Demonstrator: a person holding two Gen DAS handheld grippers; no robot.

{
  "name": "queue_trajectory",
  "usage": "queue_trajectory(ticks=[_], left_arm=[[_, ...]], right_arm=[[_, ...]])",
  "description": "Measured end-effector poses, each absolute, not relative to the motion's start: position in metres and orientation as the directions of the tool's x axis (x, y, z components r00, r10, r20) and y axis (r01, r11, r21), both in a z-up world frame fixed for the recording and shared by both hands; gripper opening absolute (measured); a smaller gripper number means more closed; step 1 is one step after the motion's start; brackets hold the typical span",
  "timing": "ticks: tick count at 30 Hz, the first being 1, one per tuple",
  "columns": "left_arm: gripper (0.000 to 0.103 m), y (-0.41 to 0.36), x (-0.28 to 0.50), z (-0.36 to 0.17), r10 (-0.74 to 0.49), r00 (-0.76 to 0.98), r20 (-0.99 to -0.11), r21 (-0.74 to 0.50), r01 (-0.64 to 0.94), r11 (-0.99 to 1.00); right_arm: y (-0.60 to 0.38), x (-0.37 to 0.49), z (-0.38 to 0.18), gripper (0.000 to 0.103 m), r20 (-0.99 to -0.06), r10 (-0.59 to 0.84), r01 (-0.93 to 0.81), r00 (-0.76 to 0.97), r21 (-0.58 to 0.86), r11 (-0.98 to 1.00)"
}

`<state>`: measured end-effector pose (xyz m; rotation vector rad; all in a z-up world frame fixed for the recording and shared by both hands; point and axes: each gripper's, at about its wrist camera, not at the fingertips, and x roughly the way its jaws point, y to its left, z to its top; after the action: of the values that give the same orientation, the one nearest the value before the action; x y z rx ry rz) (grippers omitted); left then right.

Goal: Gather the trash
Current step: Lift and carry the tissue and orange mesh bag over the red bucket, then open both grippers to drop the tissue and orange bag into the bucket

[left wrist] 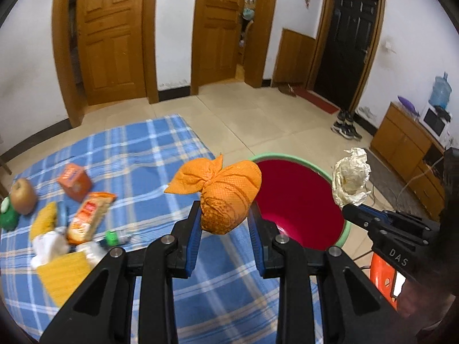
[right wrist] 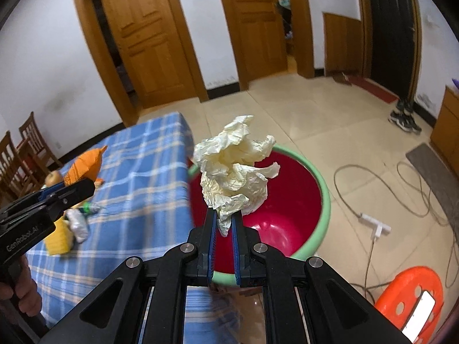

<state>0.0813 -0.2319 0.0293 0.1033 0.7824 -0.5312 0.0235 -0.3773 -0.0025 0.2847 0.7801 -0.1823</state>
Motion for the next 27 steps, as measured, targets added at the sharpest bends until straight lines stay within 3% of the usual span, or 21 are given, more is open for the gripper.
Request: queue_trajectory(ticks=[24,27], left_arm=[[0.031,-0.32,0.116,-0.034,-0.422,0.448,-0.788,-0.102,0.582,0.807],[0.031,-0.322,0.115,-0.035,-0.424,0.444,-0.789,-0.1,0.588,0.802]], right_arm=[[-0.425,0.039,-0.044,0.013,-0.772,-0.055,0.331,0.633,0.206,0.921],[-0.425,0.038,-0.043,0.019,-0.768,-0.055,0.331,0.638,0.209,0.92]])
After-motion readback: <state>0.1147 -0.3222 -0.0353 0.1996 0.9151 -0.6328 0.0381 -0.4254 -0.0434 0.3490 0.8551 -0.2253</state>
